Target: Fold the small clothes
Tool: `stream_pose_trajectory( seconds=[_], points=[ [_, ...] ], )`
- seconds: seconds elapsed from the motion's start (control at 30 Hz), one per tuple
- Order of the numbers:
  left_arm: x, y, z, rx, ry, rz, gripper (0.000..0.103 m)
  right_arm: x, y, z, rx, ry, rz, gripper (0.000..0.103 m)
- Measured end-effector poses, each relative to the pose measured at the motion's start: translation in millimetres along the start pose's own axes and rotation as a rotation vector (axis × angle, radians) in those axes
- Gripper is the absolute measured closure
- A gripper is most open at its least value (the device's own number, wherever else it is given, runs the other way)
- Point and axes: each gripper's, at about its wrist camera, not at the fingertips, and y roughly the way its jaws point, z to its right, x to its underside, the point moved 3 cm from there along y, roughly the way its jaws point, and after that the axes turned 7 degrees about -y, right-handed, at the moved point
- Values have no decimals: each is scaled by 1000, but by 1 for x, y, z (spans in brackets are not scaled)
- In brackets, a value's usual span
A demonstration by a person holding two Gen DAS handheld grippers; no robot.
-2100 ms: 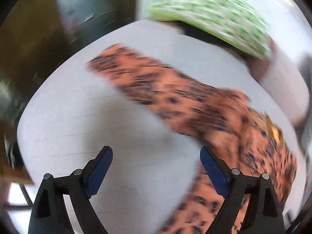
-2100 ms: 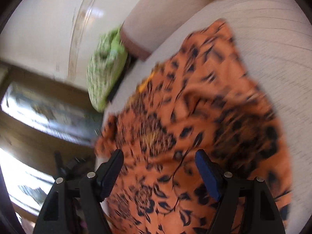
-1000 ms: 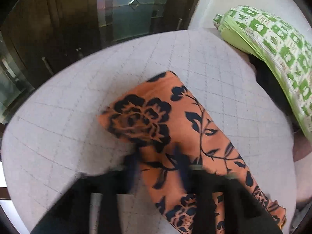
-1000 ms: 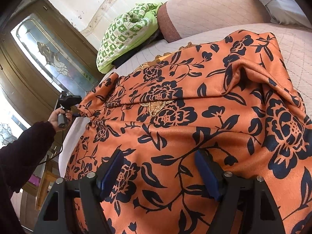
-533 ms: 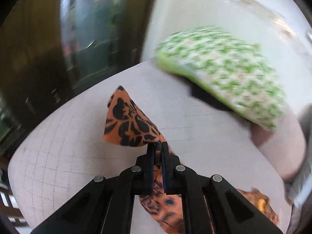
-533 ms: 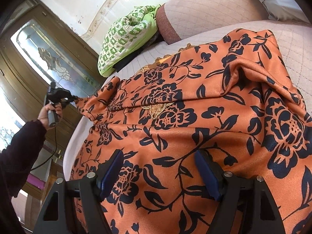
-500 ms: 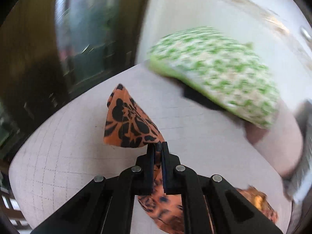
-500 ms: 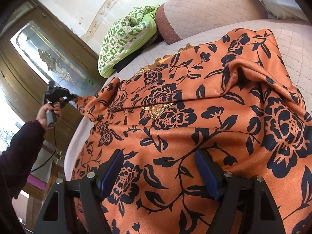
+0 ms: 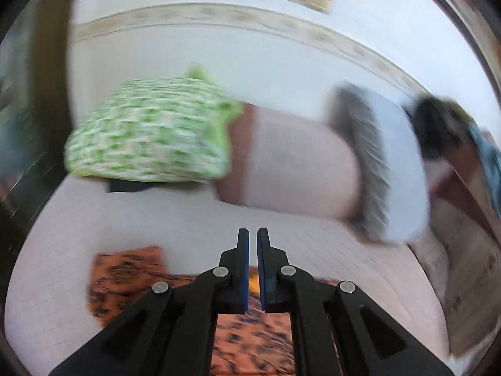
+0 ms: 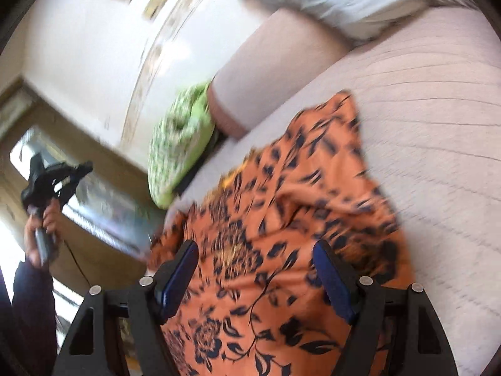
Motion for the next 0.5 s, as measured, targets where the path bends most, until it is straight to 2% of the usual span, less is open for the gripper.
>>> stream_pose_trajectory(
  seconds=[0.07, 0.13, 0.17, 0.23, 0.27, 0.3, 0.4, 0.5],
  points=[
    [7, 0, 26, 21, 47, -11, 98, -4, -6, 10, -3, 46, 14, 24],
    [11, -3, 28, 21, 54, -20, 98, -6, -8, 16, 23, 58, 8, 24],
    [11, -3, 21, 14, 42, -38, 93, -6, -9, 17, 24, 63, 4, 24],
    [10, -5, -11, -28, -9, -60, 67, -6, -6, 18, 12, 73, -15, 24],
    [10, -6, -34, -68, -41, -54, 46, -6, -4, 17, 9, 73, -30, 24],
    [10, -10, -62, -121, -72, -37, 31, -4, -2, 18, 5, 73, -43, 24],
    [18, -21, -140, -267, -139, -18, 29, 1, 5, 17, -5, 70, -73, 23],
    [39, -17, -213, -339, -251, -77, 28, 4, 11, 14, 5, 55, -91, 22]
  ],
)
